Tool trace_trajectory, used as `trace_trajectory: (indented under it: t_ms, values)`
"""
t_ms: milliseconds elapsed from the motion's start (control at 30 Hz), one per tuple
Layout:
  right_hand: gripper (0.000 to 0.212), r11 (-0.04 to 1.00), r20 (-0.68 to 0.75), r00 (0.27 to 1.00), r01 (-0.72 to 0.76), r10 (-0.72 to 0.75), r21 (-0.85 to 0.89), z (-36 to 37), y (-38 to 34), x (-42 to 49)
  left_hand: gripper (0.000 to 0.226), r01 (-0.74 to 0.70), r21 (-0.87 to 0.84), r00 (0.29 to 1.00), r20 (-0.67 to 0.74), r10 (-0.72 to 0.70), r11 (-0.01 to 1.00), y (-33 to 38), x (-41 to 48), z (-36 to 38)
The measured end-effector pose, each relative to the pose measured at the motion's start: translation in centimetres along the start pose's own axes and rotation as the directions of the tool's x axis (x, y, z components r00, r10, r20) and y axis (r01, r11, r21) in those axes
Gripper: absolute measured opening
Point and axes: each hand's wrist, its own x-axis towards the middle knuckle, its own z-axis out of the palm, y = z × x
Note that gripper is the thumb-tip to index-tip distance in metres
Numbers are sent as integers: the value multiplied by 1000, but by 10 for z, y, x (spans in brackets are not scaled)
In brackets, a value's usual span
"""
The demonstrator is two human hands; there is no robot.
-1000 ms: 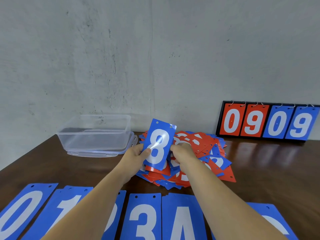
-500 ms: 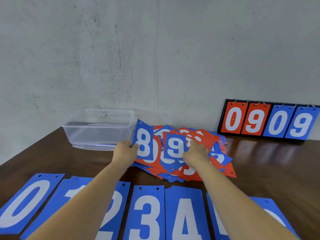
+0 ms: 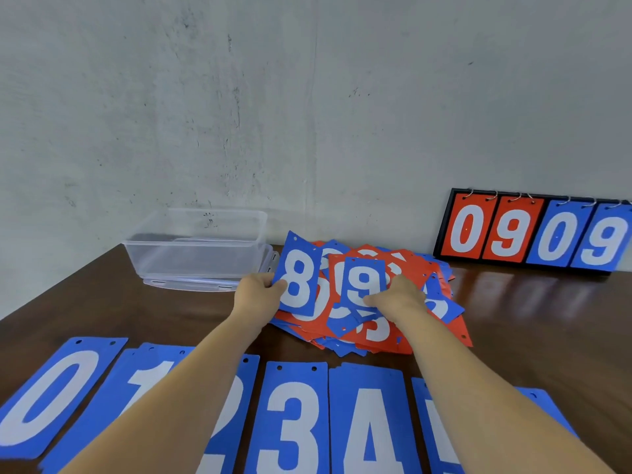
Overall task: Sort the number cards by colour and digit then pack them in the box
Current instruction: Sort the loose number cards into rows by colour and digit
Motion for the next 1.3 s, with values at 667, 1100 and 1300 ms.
trace_trajectory:
  t_ms: [667,1100,1300]
  values:
    - [20,835,-391,906,335,-159,437,-53,24,-49,9,-48,-34,995,91,51,998,34,-37,1]
    - [27,785,-439,896,320,-68,531,-169,117,-95,28,-143,29,968,215,133,989,82,-107,61]
    - [7,783,-404,914,265,-19,563,-219,184,-111,11,-157,19,927,347,141,987,106,-155,106]
